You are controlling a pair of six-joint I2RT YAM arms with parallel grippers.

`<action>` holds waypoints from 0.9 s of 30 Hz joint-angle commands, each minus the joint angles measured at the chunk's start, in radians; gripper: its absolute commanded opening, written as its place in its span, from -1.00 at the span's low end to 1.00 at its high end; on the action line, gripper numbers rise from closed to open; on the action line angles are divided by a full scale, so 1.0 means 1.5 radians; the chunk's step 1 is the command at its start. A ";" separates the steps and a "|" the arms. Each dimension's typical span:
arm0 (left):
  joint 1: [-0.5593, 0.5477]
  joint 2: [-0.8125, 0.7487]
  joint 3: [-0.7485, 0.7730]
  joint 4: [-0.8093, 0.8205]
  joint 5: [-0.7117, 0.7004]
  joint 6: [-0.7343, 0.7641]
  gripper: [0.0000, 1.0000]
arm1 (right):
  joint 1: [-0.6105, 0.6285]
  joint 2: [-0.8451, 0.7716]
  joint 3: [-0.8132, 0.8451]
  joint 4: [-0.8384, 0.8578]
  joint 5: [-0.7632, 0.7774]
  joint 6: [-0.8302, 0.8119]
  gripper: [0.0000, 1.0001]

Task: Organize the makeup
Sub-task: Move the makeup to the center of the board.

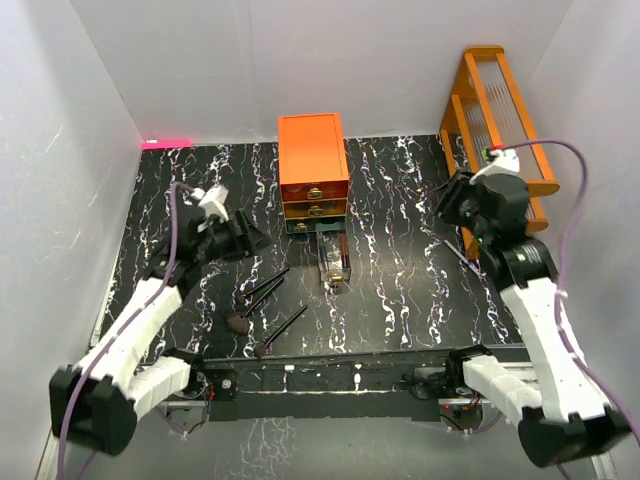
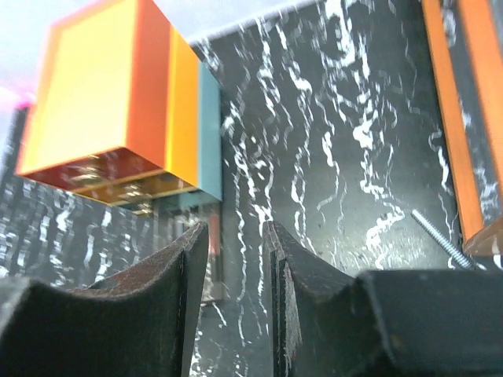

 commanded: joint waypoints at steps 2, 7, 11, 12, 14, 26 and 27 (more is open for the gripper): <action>-0.106 0.163 0.142 0.081 0.056 -0.003 0.35 | -0.001 -0.162 0.068 -0.018 0.058 0.009 -0.28; -0.289 0.402 0.395 -0.004 -0.041 0.086 0.45 | -0.001 -0.246 0.093 -0.077 0.142 0.033 -0.28; -0.336 0.596 0.554 -0.004 -0.041 0.025 0.39 | -0.002 -0.297 0.098 -0.105 0.201 0.050 -0.28; -0.347 0.642 0.597 -0.001 -0.042 0.016 0.35 | -0.002 -0.313 0.094 -0.101 0.211 0.051 -0.28; -0.377 0.736 0.712 -0.035 -0.059 0.022 0.26 | -0.002 -0.338 0.090 -0.100 0.234 0.051 -0.28; -0.436 1.107 1.127 -0.038 -0.090 -0.077 0.20 | -0.001 -0.364 0.081 -0.127 0.255 0.039 -0.28; -0.442 1.108 1.121 -0.030 -0.094 -0.080 0.19 | -0.001 -0.368 0.080 -0.128 0.259 0.036 -0.28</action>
